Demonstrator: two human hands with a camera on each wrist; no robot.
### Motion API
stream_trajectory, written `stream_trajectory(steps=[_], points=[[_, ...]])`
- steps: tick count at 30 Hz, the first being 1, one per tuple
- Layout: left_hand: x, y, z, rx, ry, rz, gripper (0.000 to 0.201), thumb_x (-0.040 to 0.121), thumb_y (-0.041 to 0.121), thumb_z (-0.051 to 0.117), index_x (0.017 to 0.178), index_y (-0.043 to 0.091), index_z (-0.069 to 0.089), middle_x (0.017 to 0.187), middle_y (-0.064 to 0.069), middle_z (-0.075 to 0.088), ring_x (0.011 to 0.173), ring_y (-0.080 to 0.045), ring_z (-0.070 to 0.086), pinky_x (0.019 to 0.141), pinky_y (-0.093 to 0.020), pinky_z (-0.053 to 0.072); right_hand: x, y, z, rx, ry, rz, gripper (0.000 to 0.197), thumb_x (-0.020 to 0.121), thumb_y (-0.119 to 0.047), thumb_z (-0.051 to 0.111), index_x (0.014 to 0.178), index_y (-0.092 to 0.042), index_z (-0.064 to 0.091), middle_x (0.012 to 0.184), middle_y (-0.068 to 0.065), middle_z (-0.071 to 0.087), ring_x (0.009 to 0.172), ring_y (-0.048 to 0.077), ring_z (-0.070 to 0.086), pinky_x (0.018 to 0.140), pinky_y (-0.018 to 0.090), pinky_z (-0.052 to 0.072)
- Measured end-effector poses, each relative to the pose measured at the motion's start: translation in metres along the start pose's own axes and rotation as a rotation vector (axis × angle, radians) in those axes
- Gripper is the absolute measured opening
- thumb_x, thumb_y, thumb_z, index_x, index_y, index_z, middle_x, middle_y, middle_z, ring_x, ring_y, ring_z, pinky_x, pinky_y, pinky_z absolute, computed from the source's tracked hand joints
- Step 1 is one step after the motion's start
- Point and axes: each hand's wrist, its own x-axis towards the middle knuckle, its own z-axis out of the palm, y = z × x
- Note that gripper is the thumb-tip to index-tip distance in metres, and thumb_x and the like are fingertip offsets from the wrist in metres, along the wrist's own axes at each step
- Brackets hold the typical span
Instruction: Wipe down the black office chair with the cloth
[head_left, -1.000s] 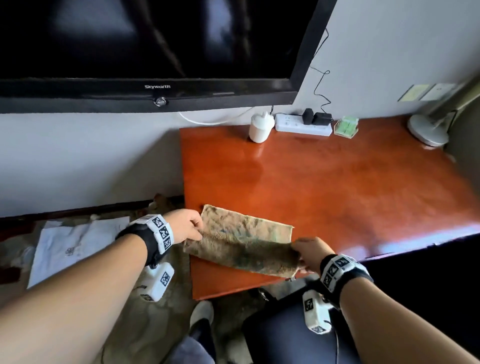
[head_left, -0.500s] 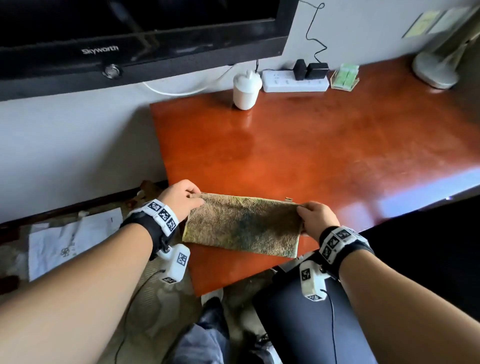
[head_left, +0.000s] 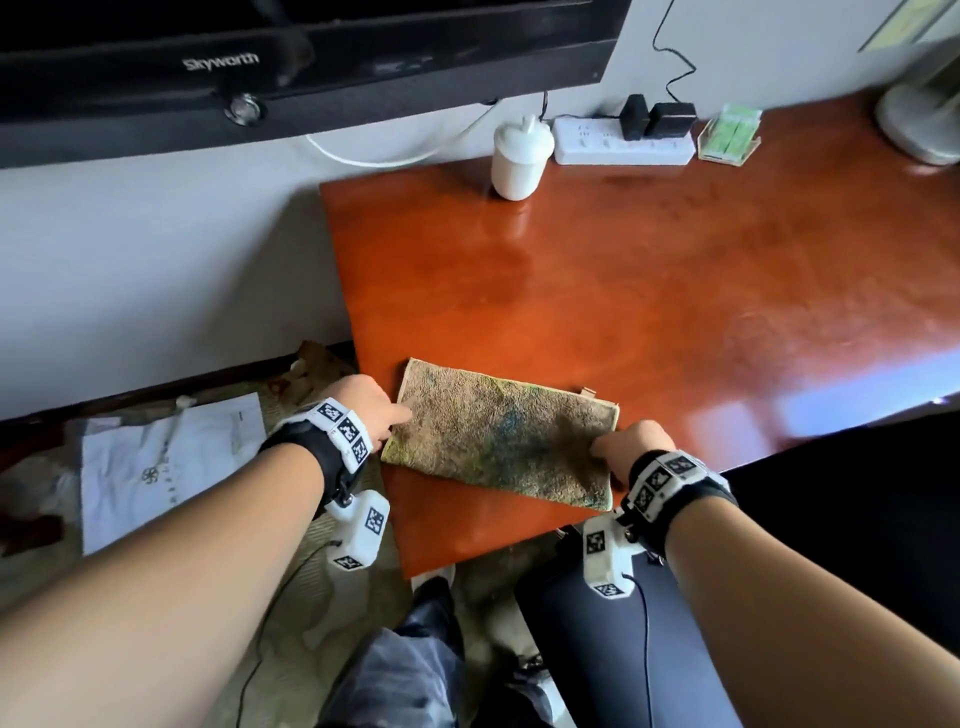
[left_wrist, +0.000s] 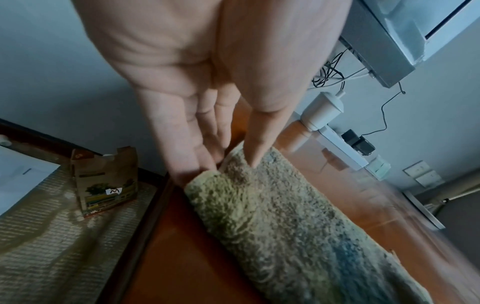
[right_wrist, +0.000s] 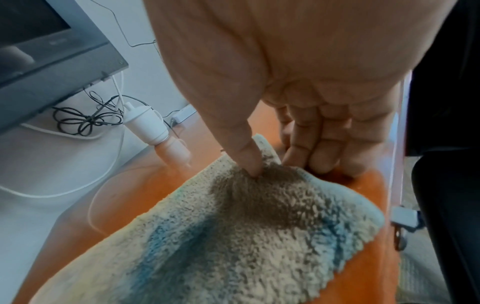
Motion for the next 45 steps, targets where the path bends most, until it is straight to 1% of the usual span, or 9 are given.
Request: stream_trajectory(steps=[4,7,12,21,25,31,35,40,45], points=[[-0.008,0.005,0.004,0.189,-0.009,-0.011,0.048,0.082,0.036,0.085,0.054,0.013,0.054,0.052,-0.003,0.055,0.049,-0.024,0.055,0.051,-0.026,0.042,-0.002,-0.004,0.003,-0.013,-0.030,-0.027,0.015,0.084,-0.020,0.075,0.088,-0.014,0.061,0.095,0.008,0.062,0.085,0.024,0.058,0.076,0.034,0.052],[-0.016,0.001,0.011,0.222,-0.006,0.018,0.052,0.084,0.028,0.085,0.056,0.014,0.044,0.054,-0.001,0.043,0.050,-0.020,0.042,0.048,-0.029,0.029,-0.007,-0.008,0.002,0.068,-0.030,-0.011,0.018,0.079,-0.018,0.075,0.086,-0.003,0.069,0.082,0.011,0.071,0.074,0.026,0.068,0.074,0.039,0.059],[-0.024,-0.013,0.016,-0.029,-0.059,-0.015,0.022,0.081,0.013,0.087,0.078,0.001,0.068,0.082,-0.018,0.073,0.076,-0.034,0.075,0.064,-0.047,0.065,-0.029,-0.039,-0.004,0.210,-0.016,-0.188,0.016,0.076,-0.009,0.068,0.092,-0.008,0.072,0.079,0.014,0.075,0.070,0.033,0.075,0.070,0.049,0.065],[-0.032,-0.019,0.008,-0.529,-0.131,-0.137,0.033,0.102,0.046,0.065,0.105,0.013,0.065,0.118,-0.023,0.070,0.096,-0.029,0.069,0.073,-0.047,0.065,-0.095,-0.117,0.057,0.283,-0.339,-0.417,0.042,0.080,-0.017,0.075,0.116,-0.013,0.054,0.087,0.017,0.074,0.067,0.034,0.075,0.065,0.058,0.063],[-0.029,-0.019,0.001,-0.463,-0.131,-0.134,0.046,0.099,0.062,0.059,0.106,0.017,0.060,0.106,-0.011,0.068,0.090,-0.028,0.072,0.075,-0.047,0.067,-0.096,-0.112,0.073,0.135,-0.473,-0.364,0.036,0.095,-0.042,0.070,0.117,-0.015,0.060,0.100,0.010,0.067,0.071,0.022,0.076,0.066,0.045,0.065],[-0.027,-0.020,0.005,-0.261,-0.301,-0.085,0.018,0.100,0.015,0.072,0.107,0.000,0.064,0.098,-0.021,0.067,0.086,-0.034,0.073,0.076,-0.050,0.066,-0.066,-0.082,0.079,-0.193,-0.357,-0.504,0.013,0.100,-0.023,0.058,0.111,-0.026,0.063,0.086,0.004,0.072,0.068,0.019,0.065,0.068,0.040,0.061],[-0.029,-0.022,0.001,-0.158,-0.446,-0.116,0.024,0.101,0.019,0.071,0.113,0.000,0.065,0.090,-0.016,0.074,0.074,-0.028,0.078,0.056,-0.035,0.063,-0.053,-0.074,0.072,-0.076,-0.448,-0.420,0.020,0.098,-0.018,0.060,0.115,-0.024,0.069,0.085,0.004,0.072,0.069,0.020,0.063,0.067,0.036,0.054],[-0.016,0.012,-0.034,-0.201,-0.149,-0.008,0.036,0.105,0.038,0.061,0.104,0.002,0.068,0.081,-0.010,0.075,0.057,-0.020,0.067,0.051,-0.027,0.054,-0.050,-0.090,0.024,0.277,-0.374,-0.362,0.017,0.102,-0.022,0.062,0.106,-0.007,0.069,0.086,0.012,0.072,0.072,0.027,0.066,0.067,0.041,0.055],[-0.012,0.097,-0.073,-0.548,0.098,0.319,0.016,0.103,0.039,0.061,0.109,0.024,0.064,0.100,-0.004,0.076,0.087,-0.027,0.076,0.075,-0.042,0.064,-0.056,-0.105,-0.058,0.384,-0.148,-0.409,0.025,0.102,-0.036,0.061,0.096,-0.012,0.066,0.088,0.010,0.069,0.074,0.026,0.062,0.062,0.035,0.050]])
